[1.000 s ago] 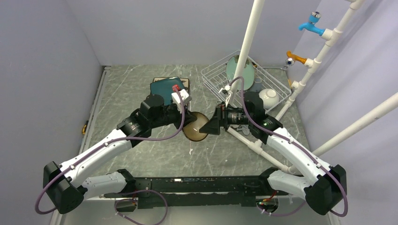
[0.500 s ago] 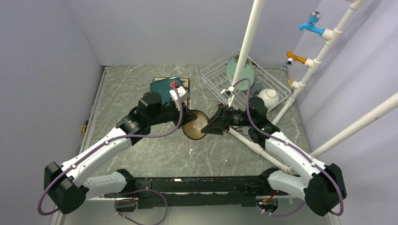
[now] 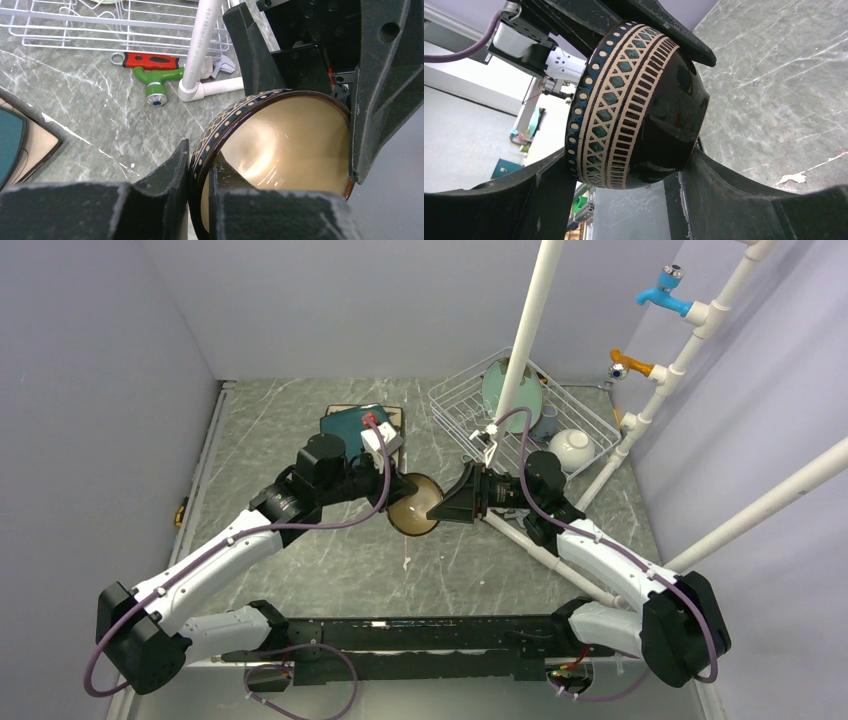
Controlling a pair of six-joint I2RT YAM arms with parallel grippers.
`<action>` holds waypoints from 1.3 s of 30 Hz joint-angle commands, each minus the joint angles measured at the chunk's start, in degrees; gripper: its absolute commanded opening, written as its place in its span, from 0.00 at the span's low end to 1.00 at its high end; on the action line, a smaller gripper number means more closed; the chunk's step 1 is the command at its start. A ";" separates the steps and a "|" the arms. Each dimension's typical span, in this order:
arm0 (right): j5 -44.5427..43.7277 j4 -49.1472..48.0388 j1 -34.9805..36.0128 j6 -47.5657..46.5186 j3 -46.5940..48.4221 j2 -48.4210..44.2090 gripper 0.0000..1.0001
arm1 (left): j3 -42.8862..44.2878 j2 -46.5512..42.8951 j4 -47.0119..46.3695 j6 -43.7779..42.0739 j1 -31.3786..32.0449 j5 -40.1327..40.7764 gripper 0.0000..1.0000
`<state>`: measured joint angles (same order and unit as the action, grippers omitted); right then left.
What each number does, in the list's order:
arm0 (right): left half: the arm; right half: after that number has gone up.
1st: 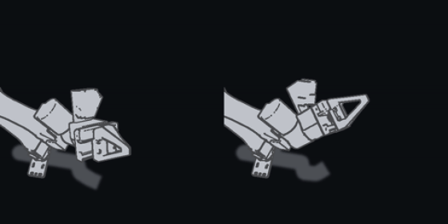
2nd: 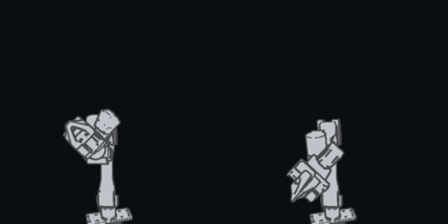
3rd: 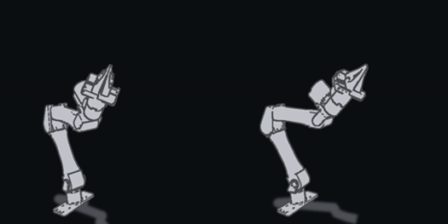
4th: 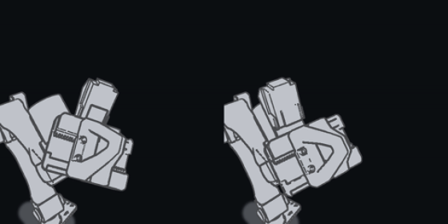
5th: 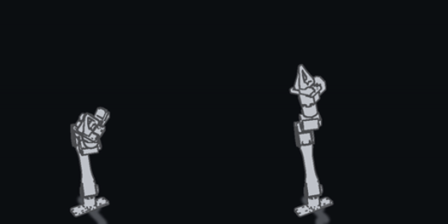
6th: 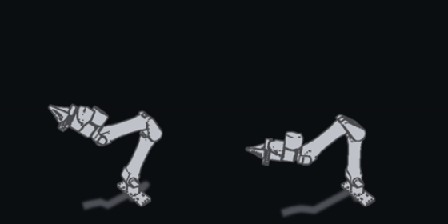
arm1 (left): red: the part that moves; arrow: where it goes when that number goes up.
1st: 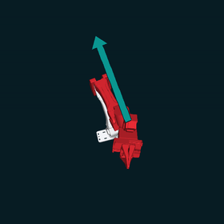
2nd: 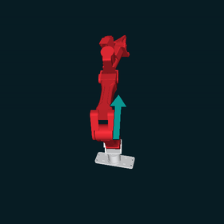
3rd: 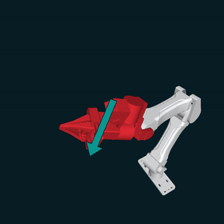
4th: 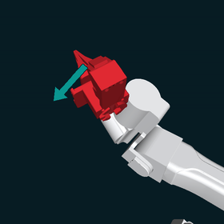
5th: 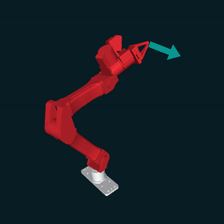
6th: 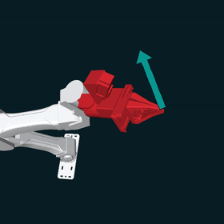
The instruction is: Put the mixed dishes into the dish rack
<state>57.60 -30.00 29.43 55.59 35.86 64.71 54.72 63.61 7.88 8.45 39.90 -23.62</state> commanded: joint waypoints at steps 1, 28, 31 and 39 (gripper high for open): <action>1.81 -9.33 0.33 3.60 0.26 -0.33 0.00 | 3.13 -0.14 -5.80 0.90 0.43 -1.56 0.03; -14.81 43.64 -2.90 -24.79 13.57 -10.62 0.00 | -2.72 -10.42 -9.66 -0.25 0.37 14.28 1.00; -28.19 52.11 -3.12 -28.27 15.28 -16.06 0.00 | -3.01 -11.20 -9.38 -0.20 0.49 15.68 0.99; -50.78 66.57 -3.14 -37.03 19.99 -21.92 0.00 | -3.25 -11.30 -9.35 0.17 0.45 17.06 0.99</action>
<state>20.60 30.24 26.55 25.15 50.52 44.05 51.51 52.86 0.67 8.67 40.21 -8.05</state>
